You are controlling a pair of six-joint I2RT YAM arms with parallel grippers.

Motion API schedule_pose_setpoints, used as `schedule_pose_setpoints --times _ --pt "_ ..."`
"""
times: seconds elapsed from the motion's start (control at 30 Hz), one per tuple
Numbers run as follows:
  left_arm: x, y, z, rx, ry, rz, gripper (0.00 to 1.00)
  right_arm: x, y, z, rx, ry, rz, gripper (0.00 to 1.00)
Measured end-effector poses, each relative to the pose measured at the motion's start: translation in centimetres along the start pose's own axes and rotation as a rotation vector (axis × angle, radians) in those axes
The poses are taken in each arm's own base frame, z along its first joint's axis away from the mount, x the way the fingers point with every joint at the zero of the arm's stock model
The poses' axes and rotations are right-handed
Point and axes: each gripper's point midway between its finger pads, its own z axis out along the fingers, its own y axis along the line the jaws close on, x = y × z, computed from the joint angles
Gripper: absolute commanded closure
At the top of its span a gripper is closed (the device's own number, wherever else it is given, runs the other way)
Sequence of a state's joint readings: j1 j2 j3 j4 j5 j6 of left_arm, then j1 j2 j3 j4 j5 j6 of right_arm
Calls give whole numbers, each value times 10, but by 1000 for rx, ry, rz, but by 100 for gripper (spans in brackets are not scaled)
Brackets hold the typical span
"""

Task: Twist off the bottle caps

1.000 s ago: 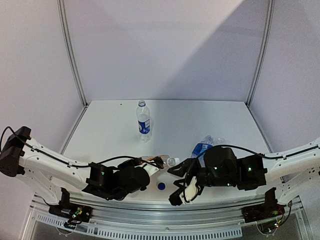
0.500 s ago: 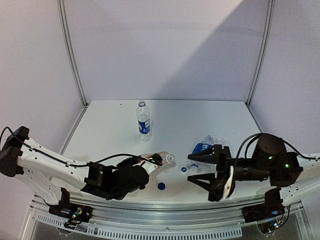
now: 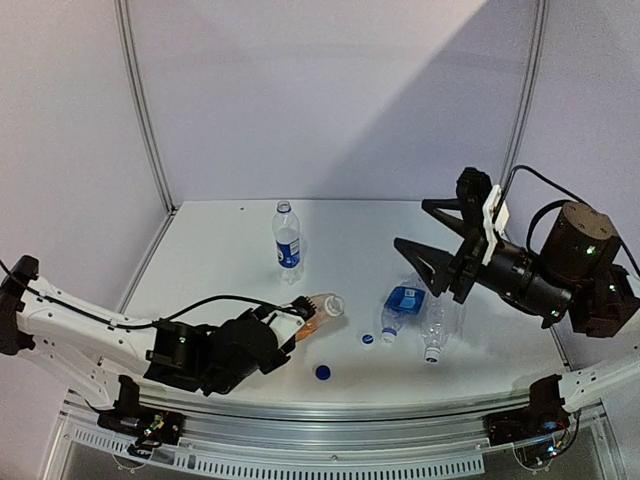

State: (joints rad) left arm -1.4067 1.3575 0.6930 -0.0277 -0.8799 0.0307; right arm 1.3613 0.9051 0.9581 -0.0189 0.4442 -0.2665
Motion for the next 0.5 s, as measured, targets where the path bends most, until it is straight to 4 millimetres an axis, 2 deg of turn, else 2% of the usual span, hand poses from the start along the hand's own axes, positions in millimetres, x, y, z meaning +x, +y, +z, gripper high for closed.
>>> schedule_pose_setpoints --times 0.03,0.1,0.27,0.37,0.5 --pt "-2 1 -2 16 -16 -21 100 -3 -2 2 12 6 54 29" --pt "-7 1 -8 52 -47 -60 100 3 0 8 14 34 139 30" --pt "-21 7 -26 146 -149 -169 100 42 16 31 -23 155 259 30" --pt "-28 13 -35 190 -203 -223 100 63 34 45 -73 225 296 30" --pt "-34 16 -40 237 -244 -275 100 79 62 60 -170 275 313 30"
